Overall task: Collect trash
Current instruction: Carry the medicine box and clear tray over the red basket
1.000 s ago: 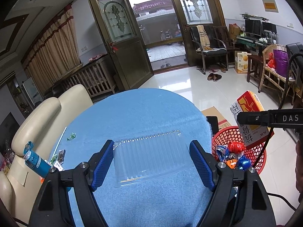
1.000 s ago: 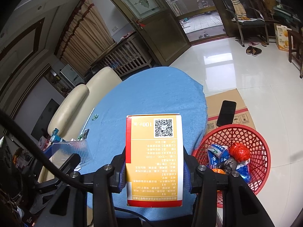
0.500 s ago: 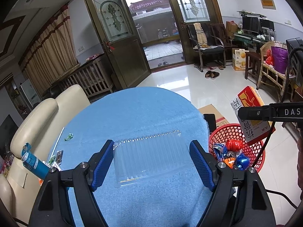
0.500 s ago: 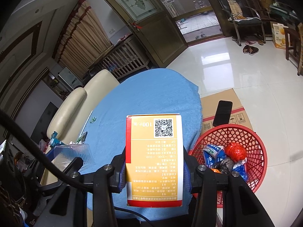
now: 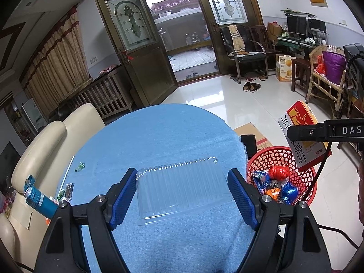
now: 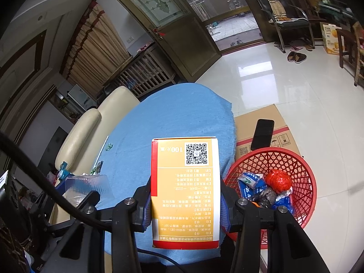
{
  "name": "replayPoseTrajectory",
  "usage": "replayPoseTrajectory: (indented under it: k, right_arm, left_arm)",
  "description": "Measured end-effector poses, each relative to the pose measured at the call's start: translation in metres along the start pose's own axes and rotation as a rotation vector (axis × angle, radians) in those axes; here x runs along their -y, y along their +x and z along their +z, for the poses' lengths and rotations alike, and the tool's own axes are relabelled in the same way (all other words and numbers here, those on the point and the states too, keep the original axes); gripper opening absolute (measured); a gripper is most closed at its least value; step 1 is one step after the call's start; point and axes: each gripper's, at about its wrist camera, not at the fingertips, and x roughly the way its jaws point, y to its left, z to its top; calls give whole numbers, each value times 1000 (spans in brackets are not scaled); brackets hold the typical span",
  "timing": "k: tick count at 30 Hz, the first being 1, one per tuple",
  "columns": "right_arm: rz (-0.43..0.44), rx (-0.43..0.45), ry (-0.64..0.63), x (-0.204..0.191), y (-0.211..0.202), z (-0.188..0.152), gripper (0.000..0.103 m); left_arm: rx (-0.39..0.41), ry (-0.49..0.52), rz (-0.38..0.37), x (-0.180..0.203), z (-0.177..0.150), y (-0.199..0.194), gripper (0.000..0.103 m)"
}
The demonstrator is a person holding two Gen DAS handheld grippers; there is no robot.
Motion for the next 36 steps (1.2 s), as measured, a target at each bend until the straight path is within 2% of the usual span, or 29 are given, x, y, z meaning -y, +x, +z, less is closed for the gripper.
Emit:
replayPoseTrajectory:
  k: [36]
  right_arm:
    - [-3,5,85,46,-2,0,49]
  left_arm:
    - [-29,115,-27,42,13,11,81]
